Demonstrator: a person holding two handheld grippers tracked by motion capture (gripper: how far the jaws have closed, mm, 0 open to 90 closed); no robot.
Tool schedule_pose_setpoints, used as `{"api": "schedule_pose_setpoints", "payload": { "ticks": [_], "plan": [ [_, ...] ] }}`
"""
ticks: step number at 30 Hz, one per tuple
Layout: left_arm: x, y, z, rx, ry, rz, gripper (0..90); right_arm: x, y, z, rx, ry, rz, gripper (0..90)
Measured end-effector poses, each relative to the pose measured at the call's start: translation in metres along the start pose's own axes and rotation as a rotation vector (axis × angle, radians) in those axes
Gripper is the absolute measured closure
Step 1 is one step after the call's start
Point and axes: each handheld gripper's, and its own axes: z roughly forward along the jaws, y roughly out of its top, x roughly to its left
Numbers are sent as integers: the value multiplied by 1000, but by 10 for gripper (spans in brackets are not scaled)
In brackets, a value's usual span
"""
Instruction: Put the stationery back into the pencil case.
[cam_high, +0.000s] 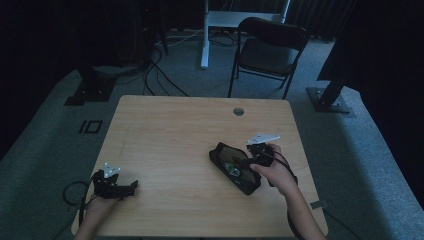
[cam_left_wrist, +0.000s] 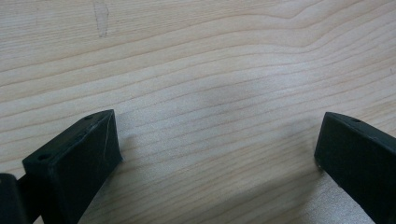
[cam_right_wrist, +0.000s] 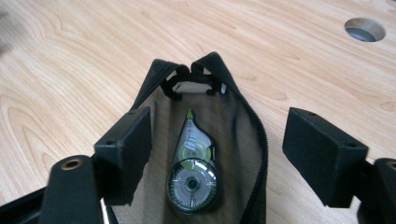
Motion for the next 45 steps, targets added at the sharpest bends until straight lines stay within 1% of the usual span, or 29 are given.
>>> {"api": "schedule_pose_setpoints", "payload": {
  "ticks": [1,5,11,13,15,20,21,22,23,25,28,31,33,34,35,36,38,40,43,45],
  "plan": [
    [0,0,0,0,0,0,2,0,0,-1,-4,-3,7,215],
    [0,0,0,0,0,0,2,-2,-2,-5,-17,-15,5,210],
    [0,0,0,0,0,0,2,-6,-6,-8,-45,-24,27,207],
    [0,0,0,0,0,0,2,-11,-10,-11,-68,-25,45,194],
    [0,0,0,0,0,0,2,-14,-13,-12,-78,-38,51,194],
    [0,0,0,0,0,0,2,-22,-21,-15,-106,-60,85,187],
    [0,0,0,0,0,0,2,-24,-23,-16,-110,-69,87,187],
    [0,0,0,0,0,0,2,-24,-23,-16,-110,-69,87,187],
    [0,0,0,0,0,0,2,-26,-24,-16,-111,-81,91,187],
    [0,0,0,0,0,0,2,-32,-30,-17,-129,-107,120,187],
    [0,0,0,0,0,0,2,-39,-36,-17,-134,-125,138,187],
    [0,0,0,0,0,0,2,-45,-42,-16,-138,-154,151,187],
    [0,0,0,0,0,0,2,-50,-47,-15,-146,-179,175,187],
    [0,0,0,0,0,0,2,-50,-47,-15,-146,-179,175,187],
    [0,0,0,0,0,0,2,-53,-50,-14,-140,-183,187,187],
    [0,0,0,0,0,0,2,-57,-55,-12,-135,-199,208,187],
    [0,0,0,0,0,-1,2,-61,-60,-9,-131,-208,225,187],
    [0,0,0,0,0,-1,2,-65,-66,-5,-124,-236,237,187],
    [0,0,0,0,0,0,2,-72,-75,0,-115,-262,279,175],
    [0,0,0,-1,0,0,2,-75,-82,2,-108,-284,294,174]
  ]
}}
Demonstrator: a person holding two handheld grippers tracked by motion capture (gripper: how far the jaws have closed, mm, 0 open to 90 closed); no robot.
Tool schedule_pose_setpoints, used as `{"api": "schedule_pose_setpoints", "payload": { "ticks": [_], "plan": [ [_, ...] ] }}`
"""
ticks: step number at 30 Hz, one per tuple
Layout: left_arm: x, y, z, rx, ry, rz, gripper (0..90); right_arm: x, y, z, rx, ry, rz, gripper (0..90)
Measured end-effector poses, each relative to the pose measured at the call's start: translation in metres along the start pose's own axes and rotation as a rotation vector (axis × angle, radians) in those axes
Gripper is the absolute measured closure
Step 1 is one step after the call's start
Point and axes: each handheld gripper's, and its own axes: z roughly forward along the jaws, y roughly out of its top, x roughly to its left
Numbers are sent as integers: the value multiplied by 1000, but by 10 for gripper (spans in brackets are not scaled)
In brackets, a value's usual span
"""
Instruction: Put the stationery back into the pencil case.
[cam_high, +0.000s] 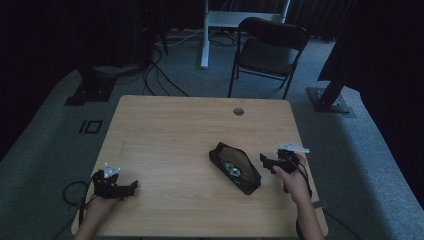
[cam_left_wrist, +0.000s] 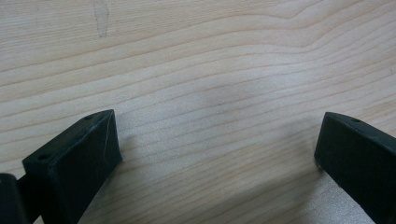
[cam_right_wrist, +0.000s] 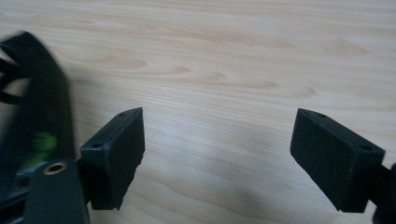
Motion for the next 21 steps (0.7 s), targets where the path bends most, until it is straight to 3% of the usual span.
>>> {"api": "schedule_pose_setpoints", "payload": {
  "ticks": [10,21],
  "plan": [
    [0,0,0,0,0,0,2,-10,-21,8,24,-90,15,134],
    [0,0,0,2,2,1,2,-9,-33,5,24,-135,43,134]
  ]
}}
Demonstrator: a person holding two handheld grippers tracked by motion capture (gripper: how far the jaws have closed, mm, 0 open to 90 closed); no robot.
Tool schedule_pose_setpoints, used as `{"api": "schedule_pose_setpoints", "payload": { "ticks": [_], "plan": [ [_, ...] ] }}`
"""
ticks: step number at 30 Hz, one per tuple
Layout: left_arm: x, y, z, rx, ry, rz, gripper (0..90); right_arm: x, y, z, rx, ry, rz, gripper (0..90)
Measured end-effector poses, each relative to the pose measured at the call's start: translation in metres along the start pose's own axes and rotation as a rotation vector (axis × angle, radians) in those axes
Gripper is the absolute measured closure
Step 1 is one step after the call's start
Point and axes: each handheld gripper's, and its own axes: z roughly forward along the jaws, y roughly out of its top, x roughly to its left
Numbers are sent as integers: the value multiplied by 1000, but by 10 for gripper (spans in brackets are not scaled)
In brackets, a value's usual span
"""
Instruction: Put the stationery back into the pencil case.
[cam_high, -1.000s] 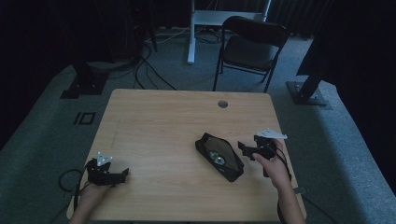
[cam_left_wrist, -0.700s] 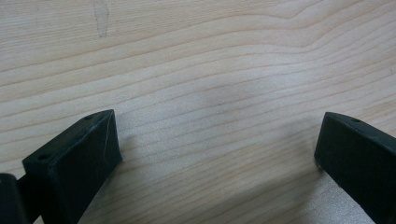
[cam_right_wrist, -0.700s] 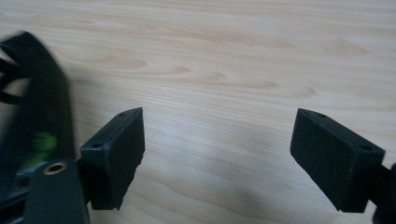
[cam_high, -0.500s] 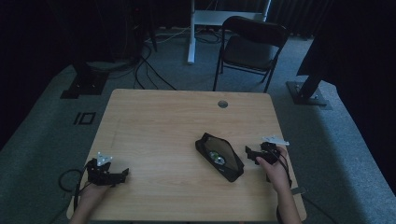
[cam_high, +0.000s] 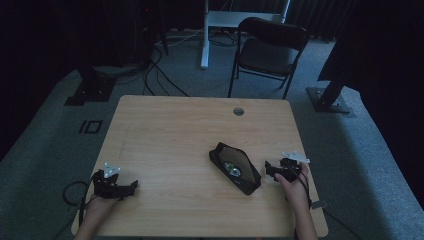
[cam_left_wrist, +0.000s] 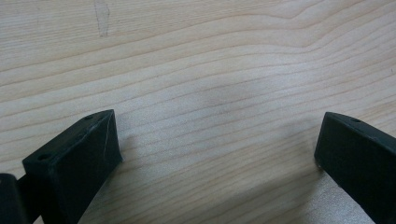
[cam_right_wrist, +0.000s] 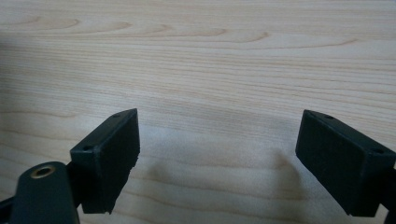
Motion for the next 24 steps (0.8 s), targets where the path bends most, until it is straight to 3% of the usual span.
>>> {"api": "schedule_pose_setpoints", "payload": {
  "ticks": [9,24],
  "plan": [
    [0,0,0,0,0,0,2,4,-4,0,73,-27,-41,132],
    [0,0,0,0,0,0,2,4,-3,1,78,-29,-39,124]
  ]
}}
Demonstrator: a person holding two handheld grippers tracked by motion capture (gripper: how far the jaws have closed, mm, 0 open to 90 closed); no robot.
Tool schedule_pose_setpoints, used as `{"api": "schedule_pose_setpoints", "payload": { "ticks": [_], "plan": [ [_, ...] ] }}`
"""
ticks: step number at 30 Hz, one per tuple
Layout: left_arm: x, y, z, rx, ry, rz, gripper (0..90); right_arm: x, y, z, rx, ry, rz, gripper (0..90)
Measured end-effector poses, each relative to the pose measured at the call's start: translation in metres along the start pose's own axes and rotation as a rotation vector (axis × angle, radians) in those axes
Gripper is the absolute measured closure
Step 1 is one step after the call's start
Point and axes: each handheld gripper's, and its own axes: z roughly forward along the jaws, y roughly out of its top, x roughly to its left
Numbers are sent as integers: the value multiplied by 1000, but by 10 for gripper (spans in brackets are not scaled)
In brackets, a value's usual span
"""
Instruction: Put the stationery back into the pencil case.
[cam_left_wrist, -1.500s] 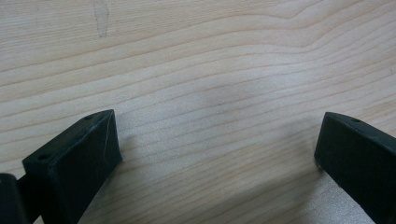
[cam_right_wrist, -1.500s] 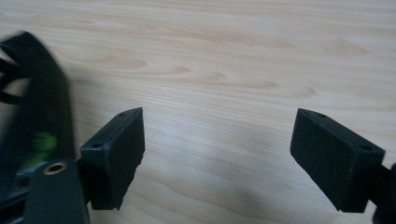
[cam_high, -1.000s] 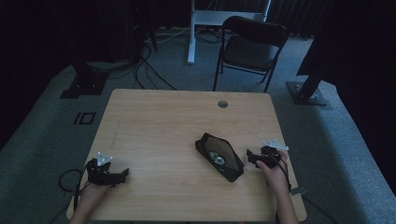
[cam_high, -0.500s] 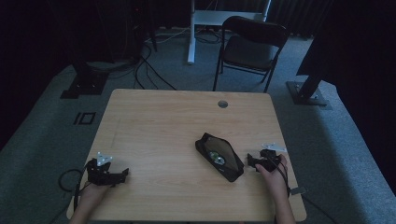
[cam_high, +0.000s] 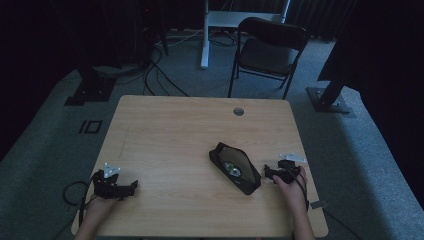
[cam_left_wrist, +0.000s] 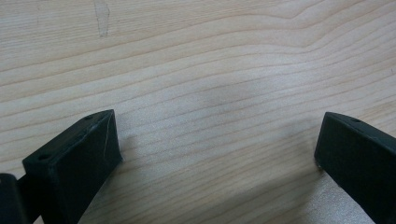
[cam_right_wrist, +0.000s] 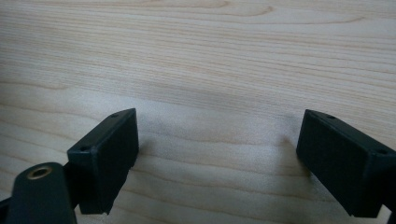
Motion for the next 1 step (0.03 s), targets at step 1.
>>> {"api": "schedule_pose_setpoints", "payload": {
  "ticks": [1],
  "plan": [
    [0,0,0,0,0,0,2,0,0,0,0,0,0,124]
  ]
}}
